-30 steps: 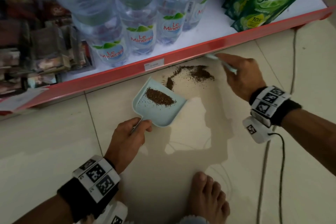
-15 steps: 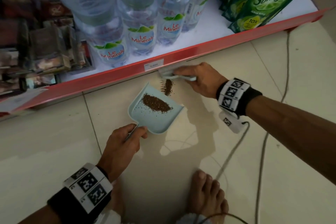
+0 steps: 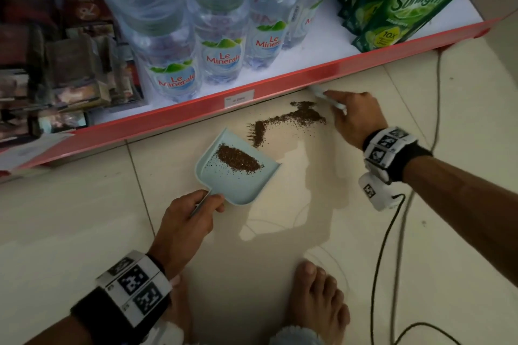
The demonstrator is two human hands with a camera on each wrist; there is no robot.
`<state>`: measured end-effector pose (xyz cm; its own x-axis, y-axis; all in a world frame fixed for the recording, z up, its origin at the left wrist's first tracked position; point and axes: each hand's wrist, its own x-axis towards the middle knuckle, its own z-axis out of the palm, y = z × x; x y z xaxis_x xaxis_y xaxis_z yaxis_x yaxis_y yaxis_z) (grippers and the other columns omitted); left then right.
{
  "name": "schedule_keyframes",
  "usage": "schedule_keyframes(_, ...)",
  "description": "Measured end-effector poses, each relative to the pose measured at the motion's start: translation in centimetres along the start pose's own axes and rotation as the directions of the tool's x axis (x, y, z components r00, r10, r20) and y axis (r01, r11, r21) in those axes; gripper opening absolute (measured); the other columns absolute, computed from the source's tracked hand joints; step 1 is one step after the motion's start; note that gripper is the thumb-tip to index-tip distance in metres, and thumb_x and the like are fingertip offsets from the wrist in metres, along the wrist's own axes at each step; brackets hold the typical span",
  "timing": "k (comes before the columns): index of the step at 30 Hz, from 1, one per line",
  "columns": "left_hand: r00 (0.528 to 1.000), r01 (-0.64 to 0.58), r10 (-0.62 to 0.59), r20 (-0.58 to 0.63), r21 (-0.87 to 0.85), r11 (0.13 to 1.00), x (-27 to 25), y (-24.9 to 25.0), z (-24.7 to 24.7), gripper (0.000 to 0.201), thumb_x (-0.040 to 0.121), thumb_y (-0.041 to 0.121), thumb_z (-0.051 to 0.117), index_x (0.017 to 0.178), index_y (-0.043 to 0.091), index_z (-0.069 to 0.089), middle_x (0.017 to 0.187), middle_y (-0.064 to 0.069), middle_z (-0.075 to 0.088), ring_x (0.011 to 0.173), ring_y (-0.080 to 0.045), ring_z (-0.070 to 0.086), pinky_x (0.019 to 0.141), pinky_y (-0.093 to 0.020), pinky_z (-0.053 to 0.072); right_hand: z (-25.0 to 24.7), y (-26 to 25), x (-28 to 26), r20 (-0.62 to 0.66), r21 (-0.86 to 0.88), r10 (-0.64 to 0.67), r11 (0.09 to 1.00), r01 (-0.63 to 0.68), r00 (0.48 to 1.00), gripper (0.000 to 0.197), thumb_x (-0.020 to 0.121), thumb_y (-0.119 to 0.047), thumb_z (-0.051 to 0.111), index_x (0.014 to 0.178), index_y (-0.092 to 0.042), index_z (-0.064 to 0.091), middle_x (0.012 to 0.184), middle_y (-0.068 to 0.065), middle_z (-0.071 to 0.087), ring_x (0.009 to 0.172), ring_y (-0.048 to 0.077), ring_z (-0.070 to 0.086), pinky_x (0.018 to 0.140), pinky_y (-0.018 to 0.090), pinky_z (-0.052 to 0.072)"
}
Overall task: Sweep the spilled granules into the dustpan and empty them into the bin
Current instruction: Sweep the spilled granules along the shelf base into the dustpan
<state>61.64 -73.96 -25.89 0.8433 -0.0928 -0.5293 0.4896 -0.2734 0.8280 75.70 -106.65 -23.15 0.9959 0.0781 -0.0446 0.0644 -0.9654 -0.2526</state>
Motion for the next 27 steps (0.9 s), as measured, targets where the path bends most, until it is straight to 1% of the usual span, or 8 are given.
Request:
schedule_keyframes(4, 1.0, -0.019, 0.019, 0.018, -0.002, 1.0, 0.6, 0.6, 0.3, 0.029, 0.094, 0.037, 0.056, 0.071, 0.02, 0.064, 0.047, 0.006, 0.039, 0.045, -0.009, 0.036, 0.044, -0.019, 0.031, 0.8, -3.2, -3.0, 0.086, 0.111, -0.211, 0.973, 0.201, 0.974, 0.035, 0.094, -0.009, 0.052, 0.122, -0.024, 0.066, 0.089, 0.013, 0.076, 0.061, 0.032, 0.067, 0.064, 0.036, 0.057)
schedule_keyframes(7, 0.999, -0.021, 0.021, 0.025, 0.001, 1.0, 0.8, 0.7, 0.5, 0.029, 0.095, 0.036, 0.056, 0.071, 0.02, 0.064, 0.048, 0.006, 0.04, 0.045, -0.01, 0.036, 0.045, -0.019, 0.031, 0.2, -3.5, -3.7, -0.004, 0.104, -0.255, 0.962, 0.254, 0.967, 0.037, 0.092, -0.006, 0.054, 0.124, -0.022, 0.064, 0.089, 0.011, 0.076, 0.062, 0.031, 0.068, 0.061, 0.027, 0.053)
schedule_keyframes(10, 1.0, -0.016, 0.016, 0.022, 0.005, 1.0, 0.9, 0.7, 0.7, 0.029, 0.095, 0.036, 0.056, 0.071, 0.021, 0.064, 0.046, 0.007, 0.04, 0.044, -0.008, 0.037, 0.044, -0.019, 0.032, -1.0, -1.4, -3.0, -0.156, -0.02, -0.128, 0.992, 0.127, 0.979, 0.036, 0.089, -0.002, 0.056, 0.121, -0.015, 0.066, 0.086, 0.017, 0.075, 0.057, 0.029, 0.067, 0.064, 0.024, 0.049)
schedule_keyframes(14, 1.0, -0.016, 0.016, 0.02, 0.0, 1.0, 0.7, 0.7, 0.9, 0.029, 0.095, 0.036, 0.056, 0.072, 0.022, 0.065, 0.047, 0.006, 0.041, 0.044, -0.008, 0.037, 0.043, -0.018, 0.032, -1.4, 1.1, -2.8, -0.065, -0.194, 0.255, 0.945, -0.263, 0.965, 0.026, 0.094, -0.012, 0.047, 0.114, -0.012, 0.064, 0.072, 0.02, 0.06, 0.061, 0.036, 0.053, 0.057, 0.036, 0.042)
schedule_keyframes(16, 1.0, -0.015, 0.015, 0.016, 0.003, 1.0, 0.5, 0.9, 1.0, 0.028, 0.095, 0.035, 0.056, 0.072, 0.022, 0.065, 0.047, 0.006, 0.041, 0.044, -0.009, 0.038, 0.042, -0.018, 0.032, -0.3, 0.2, -3.7, -0.014, -0.166, 0.296, 0.941, -0.294, 0.955, 0.026, 0.096, -0.014, 0.044, 0.113, -0.01, 0.064, 0.067, 0.012, 0.052, 0.052, 0.027, 0.042, 0.056, 0.033, 0.036)
schedule_keyframes(21, 1.0, -0.015, 0.015, -0.01, -0.008, 1.0, -0.4, 1.2, 0.9, 0.03, 0.094, 0.035, 0.057, 0.072, 0.017, 0.065, 0.048, 0.004, 0.042, 0.045, -0.01, 0.038, 0.042, -0.017, 0.033, 1.7, -6.4, -5.9, 0.044, 0.023, 0.038, 0.999, -0.039, 0.998, 0.027, 0.096, -0.012, 0.046, 0.114, -0.015, 0.065, 0.051, -0.007, 0.046, 0.037, 0.008, 0.036, 0.043, 0.019, 0.034)
schedule_keyframes(24, 0.999, -0.027, 0.025, -0.026, -0.042, 0.999, -1.0, 1.0, 0.4, 0.031, 0.095, 0.032, 0.057, 0.072, 0.012, 0.064, 0.05, 0.0, 0.038, 0.046, -0.011, 0.036, 0.041, -0.015, 0.031, 0.9, -7.8, -5.5, 0.025, 0.052, -0.056, 0.997, 0.055, 0.998, 0.024, 0.094, -0.014, 0.048, 0.11, -0.018, 0.065, 0.056, 0.001, 0.054, 0.042, 0.021, 0.041, 0.05, 0.024, 0.04)
schedule_keyframes(27, 0.999, -0.012, 0.01, -0.038, -0.059, 0.998, -1.1, 0.6, -0.4, 0.031, 0.096, 0.027, 0.057, 0.073, 0.008, 0.064, 0.05, -0.001, 0.036, 0.045, -0.01, 0.034, 0.04, -0.014, 0.03, -0.7, -5.7, -3.8, -0.117, 0.0, -0.006, 1.0, 0.006, 0.993, 0.023, 0.09, -0.012, 0.054, 0.109, -0.015, 0.068, 0.066, 0.019, 0.066, 0.051, 0.036, 0.056, 0.055, 0.03, 0.04)
